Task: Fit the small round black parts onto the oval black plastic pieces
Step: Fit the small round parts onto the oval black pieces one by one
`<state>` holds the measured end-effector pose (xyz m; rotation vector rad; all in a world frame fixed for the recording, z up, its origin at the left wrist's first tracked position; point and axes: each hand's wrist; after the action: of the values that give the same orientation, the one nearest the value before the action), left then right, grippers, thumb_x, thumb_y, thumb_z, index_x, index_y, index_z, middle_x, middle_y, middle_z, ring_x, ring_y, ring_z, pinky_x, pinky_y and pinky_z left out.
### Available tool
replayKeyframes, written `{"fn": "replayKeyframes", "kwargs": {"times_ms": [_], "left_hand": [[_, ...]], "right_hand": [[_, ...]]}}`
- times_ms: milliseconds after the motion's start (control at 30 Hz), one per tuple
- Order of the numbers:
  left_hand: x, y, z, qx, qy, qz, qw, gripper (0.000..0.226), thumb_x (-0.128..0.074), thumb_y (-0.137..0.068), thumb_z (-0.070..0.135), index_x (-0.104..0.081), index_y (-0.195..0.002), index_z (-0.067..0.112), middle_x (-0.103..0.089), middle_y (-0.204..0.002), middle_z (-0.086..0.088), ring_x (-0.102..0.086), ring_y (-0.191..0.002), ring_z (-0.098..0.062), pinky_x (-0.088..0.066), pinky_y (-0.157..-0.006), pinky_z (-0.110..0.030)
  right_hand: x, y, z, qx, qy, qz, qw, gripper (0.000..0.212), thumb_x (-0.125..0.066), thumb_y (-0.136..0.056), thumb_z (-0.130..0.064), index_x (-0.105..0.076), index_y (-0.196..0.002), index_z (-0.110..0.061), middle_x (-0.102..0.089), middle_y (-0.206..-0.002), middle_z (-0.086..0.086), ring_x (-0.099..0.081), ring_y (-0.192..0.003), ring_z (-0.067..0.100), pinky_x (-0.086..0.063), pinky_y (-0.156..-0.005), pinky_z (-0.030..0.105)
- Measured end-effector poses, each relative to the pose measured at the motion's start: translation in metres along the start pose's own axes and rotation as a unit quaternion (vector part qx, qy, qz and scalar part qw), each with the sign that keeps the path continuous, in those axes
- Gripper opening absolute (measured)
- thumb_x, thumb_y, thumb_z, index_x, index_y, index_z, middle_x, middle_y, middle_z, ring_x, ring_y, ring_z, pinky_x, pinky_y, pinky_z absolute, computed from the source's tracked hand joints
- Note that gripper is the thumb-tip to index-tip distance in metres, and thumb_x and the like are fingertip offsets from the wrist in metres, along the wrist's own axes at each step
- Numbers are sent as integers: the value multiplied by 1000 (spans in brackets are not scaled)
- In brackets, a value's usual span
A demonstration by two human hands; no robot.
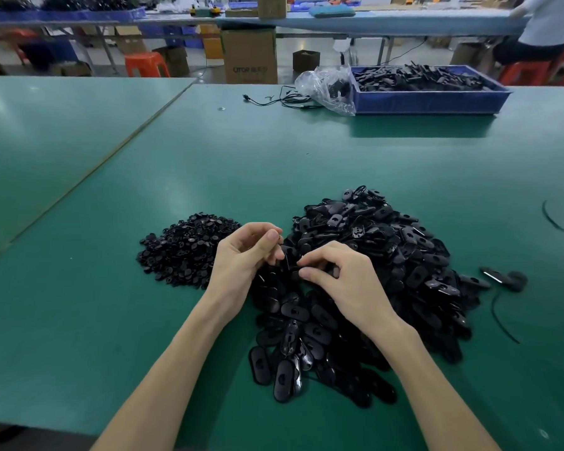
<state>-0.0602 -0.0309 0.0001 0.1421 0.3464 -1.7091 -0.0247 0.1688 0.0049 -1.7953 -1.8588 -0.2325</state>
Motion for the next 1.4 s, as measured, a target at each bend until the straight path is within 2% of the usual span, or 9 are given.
{"fn": "replayKeyframes", "kwargs": {"times_ms": [233,400,500,633,767,967,1067,1200,1400], "left_hand": [[-2,-1,2,11,40,-23,999,13,-67,-95,18,-68,-100,6,-71,-93,-11,-64,-70,-18,-53,-67,-24],[0,-3,2,27,41,-24,998,13,-71,-94,24,-74,-99,13,-70,-83,-7,-60,-56,-14,-52,-59,-22],[0,-3,2,40,54,-35,997,15,-75,-90,25,-75,-99,13,-71,-86,-8,-62,-61,-14,-52,-61,-22],[-1,-3,2,42,56,-49,996,17,-77,-89,25,-75,-100,12,-74,-99,-15,-69,-73,-17,-56,-68,-24],[-1,-1,3,32,43,-53,997,14,-77,-91,18,-75,-101,9,-75,-104,-17,-71,-80,-19,-57,-72,-25],[-5,0,4,12,22,-40,999,17,-77,-87,11,-74,-104,11,-76,-97,-16,-70,-74,-20,-56,-70,-26],[-6,0,3,0,9,-42,999,14,-77,-87,14,-76,-101,11,-76,-94,-16,-68,-71,-19,-55,-67,-26],[-5,0,2,-10,-22,-19,1000,24,-80,-87,25,-76,-104,8,-71,-86,-10,-58,-69,-19,-50,-66,-26],[-6,0,0,-22,-52,-15,998,18,-79,-91,23,-77,-101,9,-66,-77,-6,-53,-67,-19,-49,-65,-26]], "right_hand": [[-5,-1,-5,7,6,22,1000,8,-75,-96,-17,-73,-95,-25,-69,-97,-15,-59,-101,2,-39,-85,11],[-5,-3,-9,12,-69,104,992,10,-69,-101,-14,-69,-98,-24,-71,-84,-13,-69,-81,8,-50,-76,13],[-8,-3,-9,11,-72,108,991,13,-70,-99,-11,-70,-96,-23,-70,-82,-11,-67,-69,11,-49,-69,13],[-9,-5,-10,7,-84,139,987,17,-74,-96,-10,-73,-94,-27,-69,-93,-9,-69,-77,11,-52,-75,19],[-6,-6,-11,-18,-181,97,978,19,-77,-93,-9,-76,-98,-28,-74,-103,-6,-71,-96,14,-57,-89,31],[-13,-5,-13,-6,-314,61,948,27,-77,-89,5,-72,-109,-13,-77,-106,4,-75,-103,19,-58,-90,26],[-17,-5,-13,0,-312,54,949,32,-77,-88,7,-71,-111,-15,-77,-106,0,-75,-103,18,-58,-89,24],[-18,-5,-11,-10,-287,66,956,37,-81,-86,1,-71,-113,-22,-77,-107,0,-74,-102,19,-58,-90,27],[-19,-5,-11,-17,-293,73,953,34,-82,-85,0,-74,-107,-24,-78,-100,3,-75,-96,19,-59,-88,27]]}}
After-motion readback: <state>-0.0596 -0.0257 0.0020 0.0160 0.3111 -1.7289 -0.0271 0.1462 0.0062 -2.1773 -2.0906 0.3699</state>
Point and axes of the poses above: each hand's wrist, its own y-axis away from the middle knuckle, its own x-axis out of the back of the hand, z = x × y
